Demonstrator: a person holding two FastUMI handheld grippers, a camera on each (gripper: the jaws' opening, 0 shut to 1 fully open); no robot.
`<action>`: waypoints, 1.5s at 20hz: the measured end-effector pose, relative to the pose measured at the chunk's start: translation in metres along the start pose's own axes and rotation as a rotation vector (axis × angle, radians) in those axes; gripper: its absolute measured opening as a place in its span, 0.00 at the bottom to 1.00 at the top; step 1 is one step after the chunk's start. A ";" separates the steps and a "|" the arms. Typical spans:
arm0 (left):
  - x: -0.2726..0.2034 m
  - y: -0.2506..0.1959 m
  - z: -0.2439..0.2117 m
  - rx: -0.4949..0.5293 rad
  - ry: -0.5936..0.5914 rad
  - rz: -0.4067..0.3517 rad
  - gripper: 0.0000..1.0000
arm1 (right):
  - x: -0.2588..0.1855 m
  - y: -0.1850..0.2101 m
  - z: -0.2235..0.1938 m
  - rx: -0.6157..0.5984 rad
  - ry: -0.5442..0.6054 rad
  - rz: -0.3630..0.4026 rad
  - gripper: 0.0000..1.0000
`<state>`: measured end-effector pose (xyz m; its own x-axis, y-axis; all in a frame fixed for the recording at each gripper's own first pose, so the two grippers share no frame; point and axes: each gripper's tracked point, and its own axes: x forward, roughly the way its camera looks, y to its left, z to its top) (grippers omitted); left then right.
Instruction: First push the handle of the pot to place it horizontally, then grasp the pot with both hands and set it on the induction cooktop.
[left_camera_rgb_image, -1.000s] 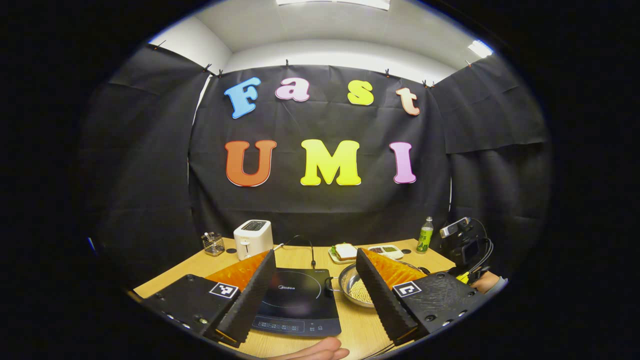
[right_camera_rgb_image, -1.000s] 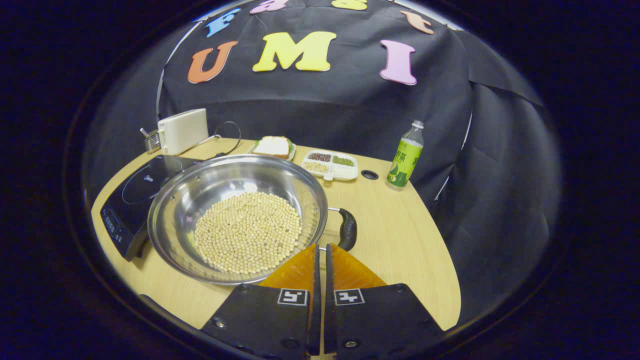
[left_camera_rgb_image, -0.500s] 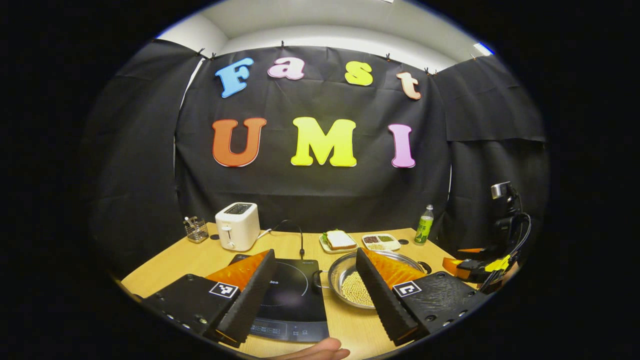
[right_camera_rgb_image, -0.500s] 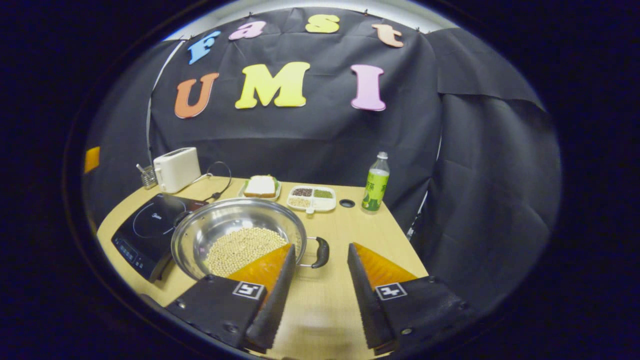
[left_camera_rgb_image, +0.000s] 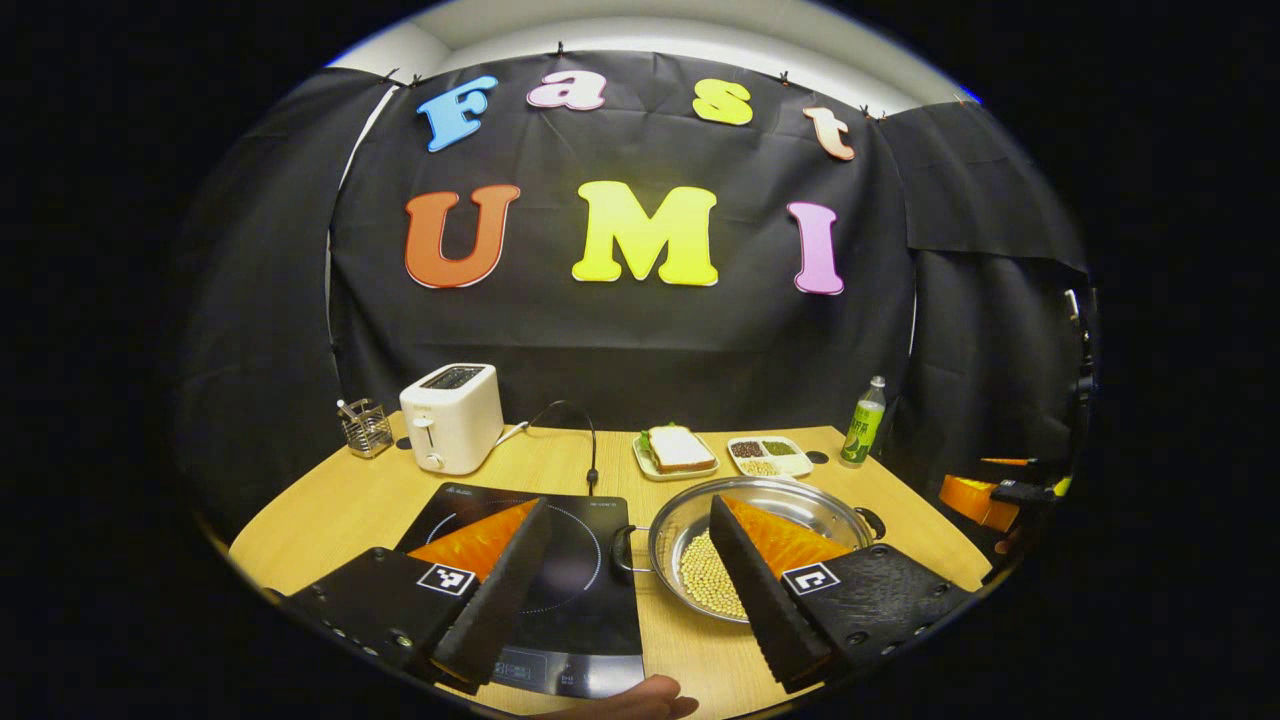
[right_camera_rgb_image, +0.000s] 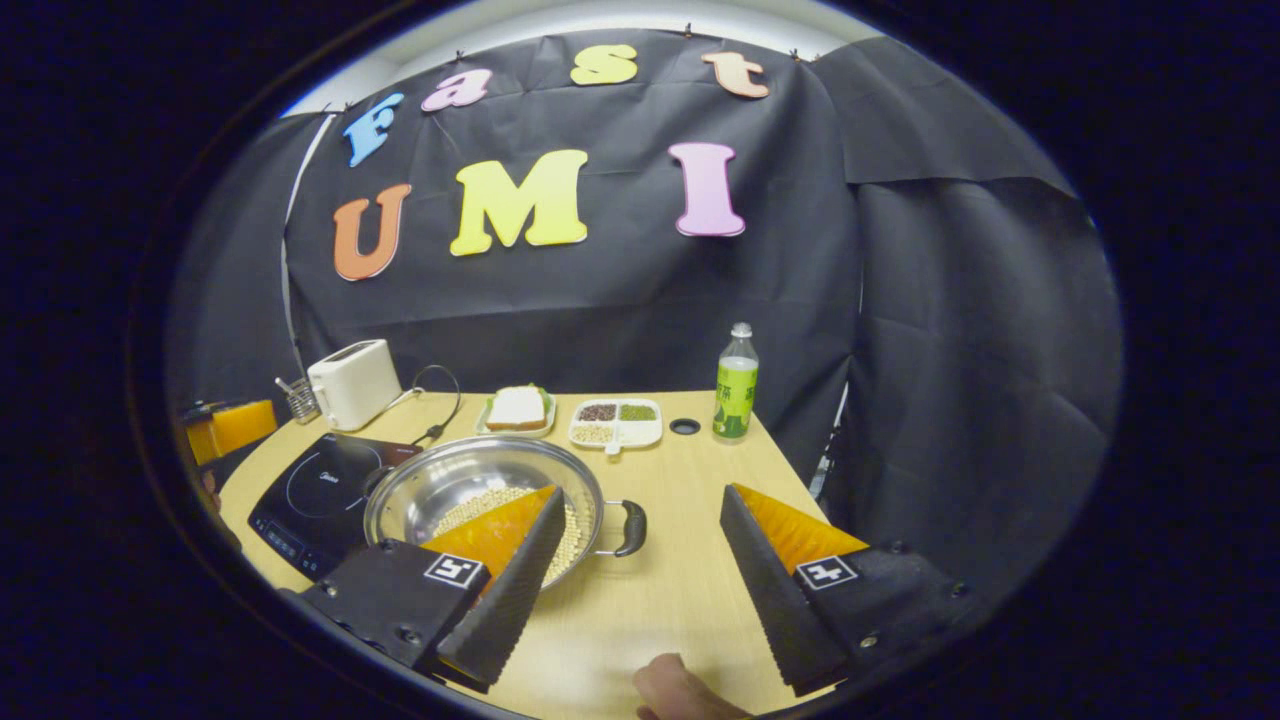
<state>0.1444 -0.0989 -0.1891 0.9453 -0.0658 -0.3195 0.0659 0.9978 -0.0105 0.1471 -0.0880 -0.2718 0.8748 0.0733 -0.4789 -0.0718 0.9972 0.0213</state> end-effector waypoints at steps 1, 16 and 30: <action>0.009 -0.003 -0.008 0.001 0.021 -0.006 0.96 | 0.006 -0.001 -0.001 0.007 0.010 -0.001 0.99; 0.101 -0.009 -0.098 0.004 0.310 -0.018 0.96 | 0.107 0.013 -0.056 0.104 0.192 0.057 0.95; 0.135 0.004 -0.126 0.076 0.343 0.037 0.76 | 0.143 0.024 -0.086 0.107 0.245 0.057 0.72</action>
<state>0.2322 -0.1027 -0.3516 0.7861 -0.0095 -0.6181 0.0695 0.9949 0.0730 0.2288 -0.0549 -0.4153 0.7277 0.1367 -0.6722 -0.0555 0.9885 0.1409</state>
